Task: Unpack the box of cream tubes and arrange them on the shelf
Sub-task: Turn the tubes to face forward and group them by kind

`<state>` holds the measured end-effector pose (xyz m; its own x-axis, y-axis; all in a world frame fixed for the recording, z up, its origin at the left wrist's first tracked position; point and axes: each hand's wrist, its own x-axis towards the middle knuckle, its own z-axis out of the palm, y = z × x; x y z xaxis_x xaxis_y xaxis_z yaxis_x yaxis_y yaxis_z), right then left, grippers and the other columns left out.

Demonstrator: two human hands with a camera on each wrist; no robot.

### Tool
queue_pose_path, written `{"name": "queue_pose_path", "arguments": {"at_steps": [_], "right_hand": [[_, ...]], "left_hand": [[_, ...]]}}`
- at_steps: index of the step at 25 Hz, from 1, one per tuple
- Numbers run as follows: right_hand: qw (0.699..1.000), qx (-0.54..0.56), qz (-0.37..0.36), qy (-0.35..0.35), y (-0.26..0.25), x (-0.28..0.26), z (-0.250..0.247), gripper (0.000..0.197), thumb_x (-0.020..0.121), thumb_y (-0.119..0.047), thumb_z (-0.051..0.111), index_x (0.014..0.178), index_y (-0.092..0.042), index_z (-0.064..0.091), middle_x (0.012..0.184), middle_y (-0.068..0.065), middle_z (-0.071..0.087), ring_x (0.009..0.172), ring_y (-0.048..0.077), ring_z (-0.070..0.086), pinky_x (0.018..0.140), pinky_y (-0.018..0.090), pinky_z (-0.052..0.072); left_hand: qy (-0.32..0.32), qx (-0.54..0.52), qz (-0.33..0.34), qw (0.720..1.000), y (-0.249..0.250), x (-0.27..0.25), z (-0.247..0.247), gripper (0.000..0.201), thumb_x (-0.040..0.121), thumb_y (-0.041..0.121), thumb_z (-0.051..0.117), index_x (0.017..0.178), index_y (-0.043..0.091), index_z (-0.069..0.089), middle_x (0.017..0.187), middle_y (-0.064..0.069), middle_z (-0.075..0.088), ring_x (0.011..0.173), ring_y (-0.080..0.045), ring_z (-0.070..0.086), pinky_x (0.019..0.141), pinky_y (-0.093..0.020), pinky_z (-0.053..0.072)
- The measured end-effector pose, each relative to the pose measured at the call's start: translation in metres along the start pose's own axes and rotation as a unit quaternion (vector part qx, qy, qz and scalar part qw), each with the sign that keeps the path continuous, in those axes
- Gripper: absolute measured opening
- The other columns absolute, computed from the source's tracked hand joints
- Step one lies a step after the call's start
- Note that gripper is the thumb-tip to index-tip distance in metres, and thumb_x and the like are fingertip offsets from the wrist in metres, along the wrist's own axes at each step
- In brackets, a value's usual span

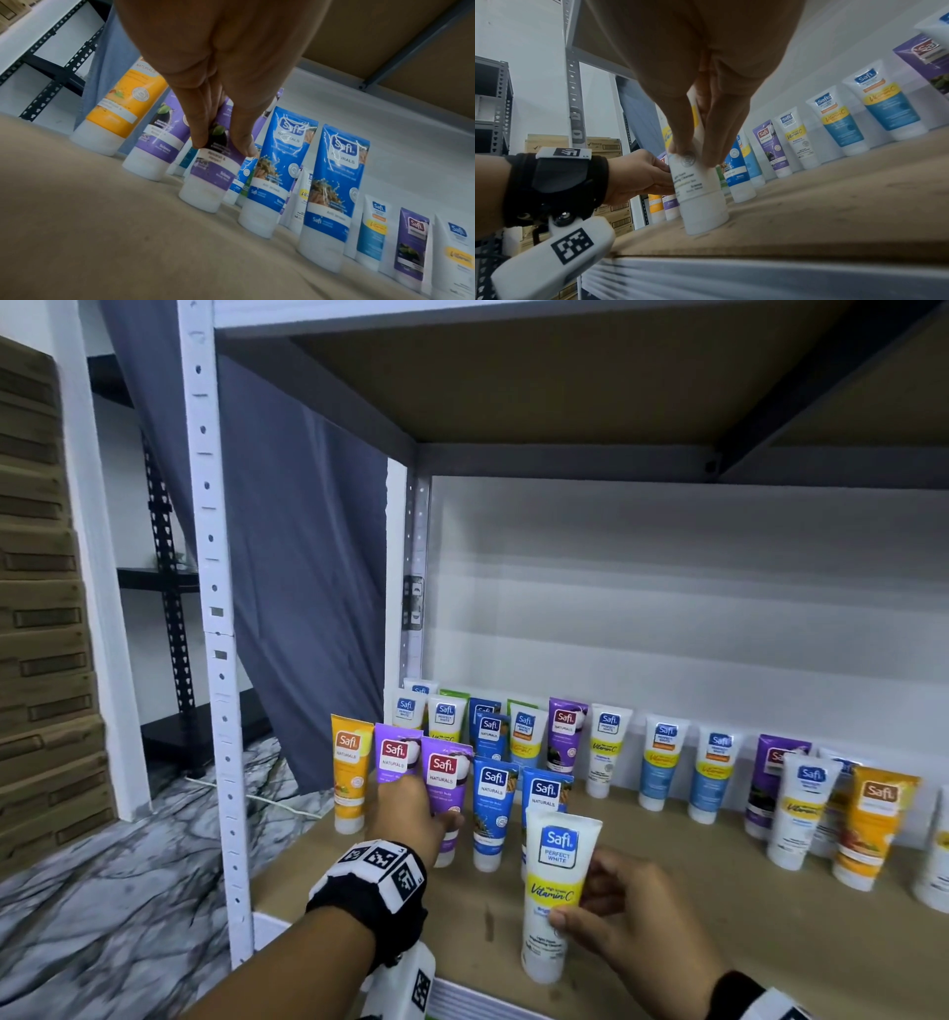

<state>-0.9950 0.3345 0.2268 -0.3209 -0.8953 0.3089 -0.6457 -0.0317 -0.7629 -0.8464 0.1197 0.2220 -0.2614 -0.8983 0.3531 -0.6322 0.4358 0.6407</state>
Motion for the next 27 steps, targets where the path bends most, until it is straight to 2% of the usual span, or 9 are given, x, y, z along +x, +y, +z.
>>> {"name": "queue_pose_path", "arguments": {"at_steps": [5, 10, 17, 23, 27], "right_hand": [[1.000, 0.001, 0.005, -0.002, 0.000, 0.000, 0.000, 0.033, 0.067, -0.024, 0.086, 0.096, -0.025, 0.071, 0.086, -0.011, 0.075, 0.078, 0.004, 0.071, 0.077, 0.027, 0.058], [1.000, -0.003, 0.004, 0.001, -0.002, -0.001, -0.001, 0.034, 0.066, -0.026, 0.086, 0.097, -0.026, 0.071, 0.086, -0.011, 0.075, 0.078, 0.004, 0.071, 0.077, 0.027, 0.058], [1.000, -0.010, 0.005, 0.001, -0.009, -0.003, -0.003, 0.033, 0.068, -0.023, 0.086, 0.098, -0.027, 0.071, 0.084, -0.013, 0.075, 0.075, 0.000, 0.070, 0.071, 0.016, 0.055], [1.000, -0.012, 0.008, -0.004, -0.006, -0.002, -0.002, 0.032, 0.069, -0.025, 0.085, 0.098, -0.025, 0.071, 0.084, -0.010, 0.075, 0.076, 0.004, 0.071, 0.074, 0.026, 0.059], [0.999, -0.035, 0.001, -0.003, -0.008, -0.001, -0.002, 0.031, 0.070, -0.027, 0.083, 0.097, -0.024, 0.070, 0.084, -0.010, 0.075, 0.076, 0.003, 0.070, 0.073, 0.026, 0.059]], "left_hand": [[0.010, 0.000, -0.002, 1.000, 0.001, 0.003, 0.004, 0.037, 0.077, 0.028, 0.078, 0.109, 0.017, 0.065, 0.105, -0.003, 0.068, 0.098, -0.019, 0.063, 0.078, -0.028, 0.051], [0.007, 0.004, -0.017, 1.000, 0.003, 0.007, 0.004, 0.038, 0.079, 0.026, 0.076, 0.113, 0.017, 0.061, 0.105, -0.003, 0.068, 0.098, -0.020, 0.064, 0.083, -0.034, 0.055], [0.001, 0.005, -0.025, 1.000, 0.005, 0.009, 0.005, 0.043, 0.078, 0.027, 0.077, 0.115, 0.016, 0.060, 0.108, -0.004, 0.067, 0.101, -0.021, 0.064, 0.086, -0.037, 0.055], [0.007, 0.006, -0.006, 1.000, 0.009, 0.004, -0.001, 0.042, 0.076, 0.030, 0.078, 0.112, 0.017, 0.062, 0.106, -0.003, 0.068, 0.099, -0.021, 0.064, 0.085, -0.036, 0.055], [0.002, 0.007, -0.002, 1.000, 0.011, 0.004, -0.008, 0.043, 0.073, 0.031, 0.080, 0.109, 0.015, 0.064, 0.102, -0.003, 0.069, 0.096, -0.020, 0.065, 0.082, -0.033, 0.054]]}}
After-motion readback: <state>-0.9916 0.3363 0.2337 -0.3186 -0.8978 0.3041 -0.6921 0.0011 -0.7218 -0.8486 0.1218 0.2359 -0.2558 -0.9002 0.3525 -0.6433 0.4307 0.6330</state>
